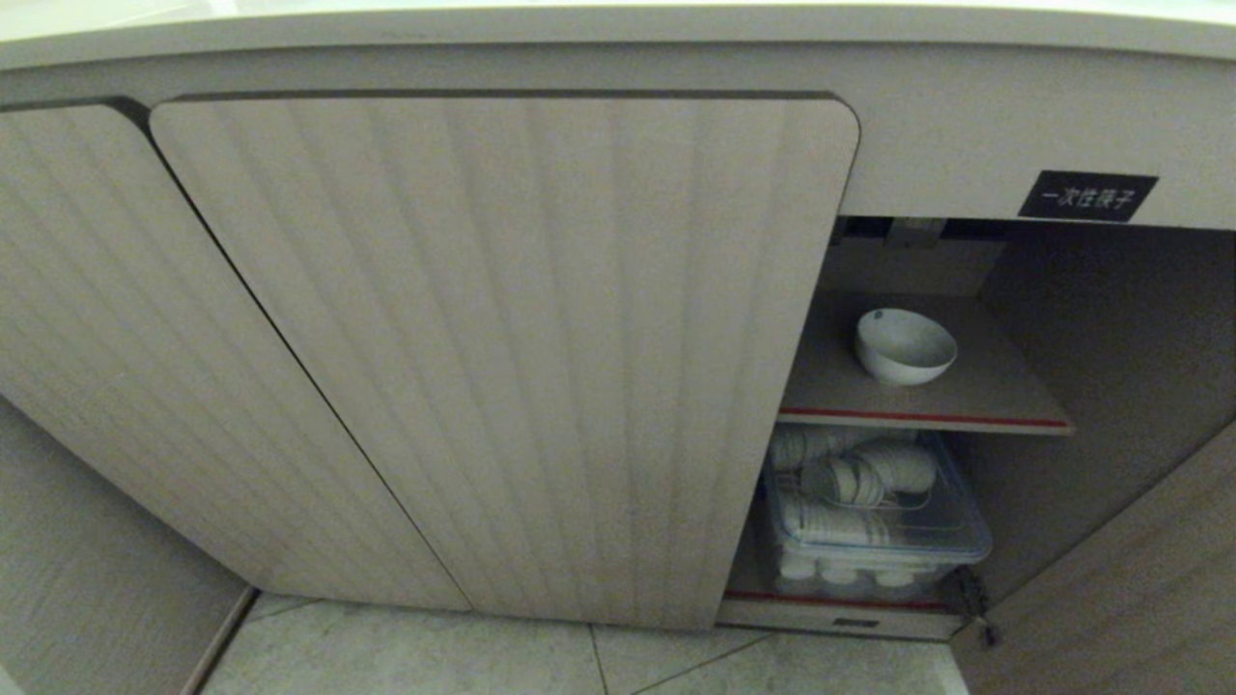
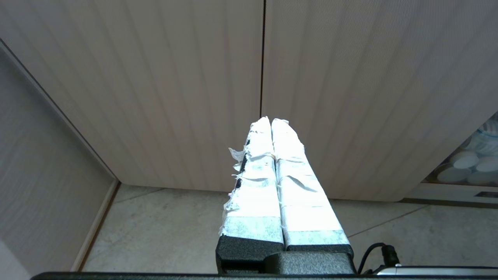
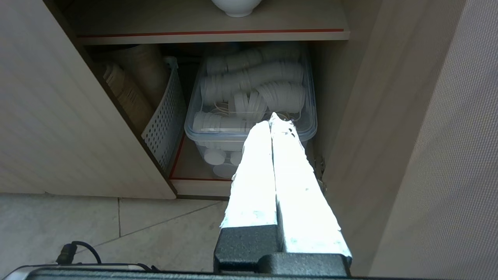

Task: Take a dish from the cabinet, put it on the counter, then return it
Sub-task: Take the bowl from the cabinet

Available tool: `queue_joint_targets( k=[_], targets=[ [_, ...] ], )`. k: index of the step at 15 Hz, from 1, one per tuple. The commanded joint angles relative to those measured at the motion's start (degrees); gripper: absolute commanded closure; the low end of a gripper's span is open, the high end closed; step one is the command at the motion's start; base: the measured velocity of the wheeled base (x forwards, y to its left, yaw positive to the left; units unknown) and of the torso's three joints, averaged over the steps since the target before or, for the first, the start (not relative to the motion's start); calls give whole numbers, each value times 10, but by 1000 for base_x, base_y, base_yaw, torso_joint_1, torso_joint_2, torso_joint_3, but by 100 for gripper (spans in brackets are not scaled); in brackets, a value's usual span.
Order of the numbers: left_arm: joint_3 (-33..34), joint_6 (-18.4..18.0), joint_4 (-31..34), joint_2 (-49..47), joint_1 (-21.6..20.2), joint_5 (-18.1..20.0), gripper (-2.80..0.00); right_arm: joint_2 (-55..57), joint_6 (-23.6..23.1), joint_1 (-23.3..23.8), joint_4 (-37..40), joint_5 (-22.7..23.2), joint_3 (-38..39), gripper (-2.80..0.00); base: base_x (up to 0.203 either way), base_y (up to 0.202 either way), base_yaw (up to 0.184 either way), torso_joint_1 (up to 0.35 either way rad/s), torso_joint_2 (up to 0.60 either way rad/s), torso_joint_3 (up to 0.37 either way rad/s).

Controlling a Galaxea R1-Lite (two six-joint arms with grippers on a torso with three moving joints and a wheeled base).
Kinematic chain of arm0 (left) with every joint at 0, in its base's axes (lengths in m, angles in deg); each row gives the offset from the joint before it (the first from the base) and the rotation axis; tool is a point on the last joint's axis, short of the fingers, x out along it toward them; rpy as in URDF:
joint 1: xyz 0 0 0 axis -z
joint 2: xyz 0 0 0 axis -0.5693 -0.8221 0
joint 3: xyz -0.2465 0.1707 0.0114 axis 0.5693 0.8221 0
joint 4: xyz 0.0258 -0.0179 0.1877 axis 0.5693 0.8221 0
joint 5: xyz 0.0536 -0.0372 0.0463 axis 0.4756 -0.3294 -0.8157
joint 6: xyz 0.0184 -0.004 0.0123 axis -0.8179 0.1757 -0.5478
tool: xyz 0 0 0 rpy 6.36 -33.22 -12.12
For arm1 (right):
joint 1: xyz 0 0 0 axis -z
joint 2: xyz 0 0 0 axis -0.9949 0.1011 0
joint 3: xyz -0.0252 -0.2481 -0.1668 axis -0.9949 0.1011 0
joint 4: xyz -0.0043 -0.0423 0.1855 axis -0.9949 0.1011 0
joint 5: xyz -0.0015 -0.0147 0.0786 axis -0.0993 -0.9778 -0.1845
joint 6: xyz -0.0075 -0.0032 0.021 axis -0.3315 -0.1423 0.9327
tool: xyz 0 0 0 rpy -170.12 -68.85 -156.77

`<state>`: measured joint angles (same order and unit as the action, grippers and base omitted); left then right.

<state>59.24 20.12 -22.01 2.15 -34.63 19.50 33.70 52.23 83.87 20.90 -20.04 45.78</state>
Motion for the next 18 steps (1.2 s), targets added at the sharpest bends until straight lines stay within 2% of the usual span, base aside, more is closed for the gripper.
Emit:
queue_joint_targets(
  k=[1, 18],
  targets=[
    [0, 0, 0, 0, -1, 0, 0, 1, 0, 0, 0, 0, 0, 0, 0, 0, 0, 0, 0, 0],
    [1, 0, 0, 0, 0, 0, 0, 1, -1, 0, -1, 0, 0, 0, 0, 0, 0, 0, 0, 0]
  ],
)
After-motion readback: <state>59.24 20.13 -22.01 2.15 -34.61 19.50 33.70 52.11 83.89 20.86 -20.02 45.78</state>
